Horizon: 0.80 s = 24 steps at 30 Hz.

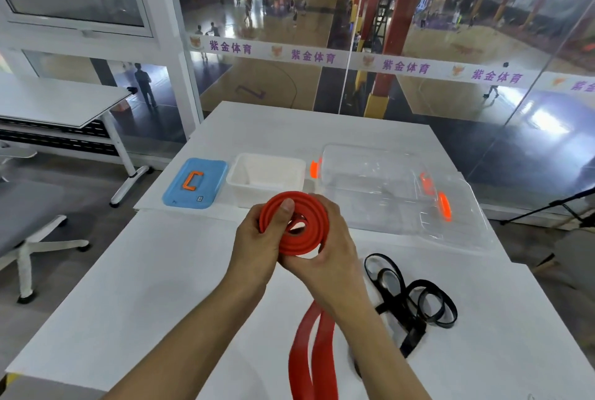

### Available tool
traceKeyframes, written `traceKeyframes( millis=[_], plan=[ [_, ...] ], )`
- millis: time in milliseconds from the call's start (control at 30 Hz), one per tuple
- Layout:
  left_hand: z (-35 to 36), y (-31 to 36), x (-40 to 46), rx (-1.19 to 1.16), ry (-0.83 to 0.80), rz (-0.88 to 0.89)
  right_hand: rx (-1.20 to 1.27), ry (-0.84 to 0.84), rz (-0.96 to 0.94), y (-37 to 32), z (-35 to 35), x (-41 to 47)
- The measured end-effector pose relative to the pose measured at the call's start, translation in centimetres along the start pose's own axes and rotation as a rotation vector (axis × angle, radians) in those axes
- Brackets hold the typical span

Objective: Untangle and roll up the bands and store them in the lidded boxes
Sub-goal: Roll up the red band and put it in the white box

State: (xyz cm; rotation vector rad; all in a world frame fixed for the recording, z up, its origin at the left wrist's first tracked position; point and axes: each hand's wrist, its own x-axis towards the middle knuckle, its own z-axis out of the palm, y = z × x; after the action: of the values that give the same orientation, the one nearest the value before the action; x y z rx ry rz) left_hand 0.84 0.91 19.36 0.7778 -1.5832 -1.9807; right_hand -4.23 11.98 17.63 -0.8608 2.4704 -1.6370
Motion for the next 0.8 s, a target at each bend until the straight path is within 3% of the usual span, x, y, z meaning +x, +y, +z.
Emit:
traceKeyframes(
  millis=[200,433,600,800],
  plan=[
    [-3.3,1.6,0.6,0.173,-0.289,-0.088,-0.221,-0.365,-0.09,0.0,-4.3,2.3],
    [-3.3,5.8,1.8,0.571,-0.58,0.023,-0.366,-0.529,-0.204,-2.1,-5.1,3.2],
    [-3.0,5.7,1.6,0.574,-0.459,0.149,-0.293,-0.487,-0.159,-2.4,-5.3,2.9],
    [-2.2,4.4,0.9,0.243,-0.228,0.196,-0.179,-0.436,-0.1,-2.4,-6.5,3.1]
  ],
)
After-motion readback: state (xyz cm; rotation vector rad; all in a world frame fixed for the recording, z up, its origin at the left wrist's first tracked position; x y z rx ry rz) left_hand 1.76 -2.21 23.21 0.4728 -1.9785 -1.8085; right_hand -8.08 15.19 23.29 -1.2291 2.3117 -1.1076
